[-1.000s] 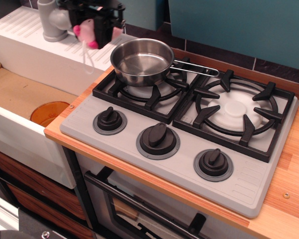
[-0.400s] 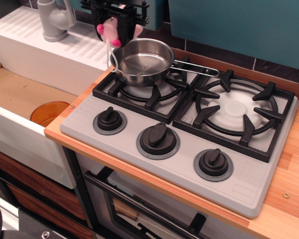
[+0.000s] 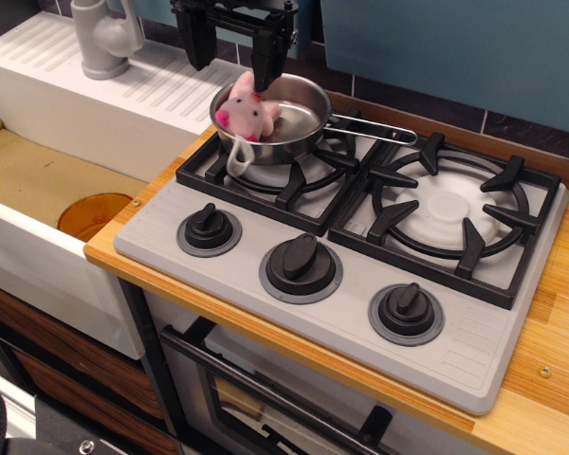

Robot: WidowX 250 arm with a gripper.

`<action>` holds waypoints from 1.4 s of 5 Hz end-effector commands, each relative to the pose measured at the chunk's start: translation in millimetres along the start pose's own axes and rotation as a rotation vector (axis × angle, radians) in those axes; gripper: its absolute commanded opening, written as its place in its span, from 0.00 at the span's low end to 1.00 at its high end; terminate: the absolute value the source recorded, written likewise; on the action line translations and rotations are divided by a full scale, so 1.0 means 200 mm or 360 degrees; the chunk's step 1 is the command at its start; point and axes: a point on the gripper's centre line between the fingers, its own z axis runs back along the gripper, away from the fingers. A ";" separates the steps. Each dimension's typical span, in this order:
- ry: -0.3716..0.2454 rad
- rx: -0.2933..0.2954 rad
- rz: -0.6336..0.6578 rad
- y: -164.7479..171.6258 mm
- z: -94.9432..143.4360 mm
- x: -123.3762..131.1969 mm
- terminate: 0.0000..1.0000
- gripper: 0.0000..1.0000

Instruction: Put stuffedpig in pan

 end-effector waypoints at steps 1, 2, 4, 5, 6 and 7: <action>-0.0069 0.0006 0.0005 0.04 0.05 0.03 0.00 1.00; -0.0081 0.0014 0.0003 0.05 0.05 0.04 0.00 1.00; -0.0088 0.0066 0.0026 0.05 0.13 0.06 0.00 1.00; -0.0077 0.0090 0.0046 0.02 0.17 0.08 0.00 1.00; -0.0078 0.0092 0.0087 0.00 0.21 0.11 0.00 1.00; -0.0065 0.0070 0.0089 -0.01 0.22 0.13 0.00 1.00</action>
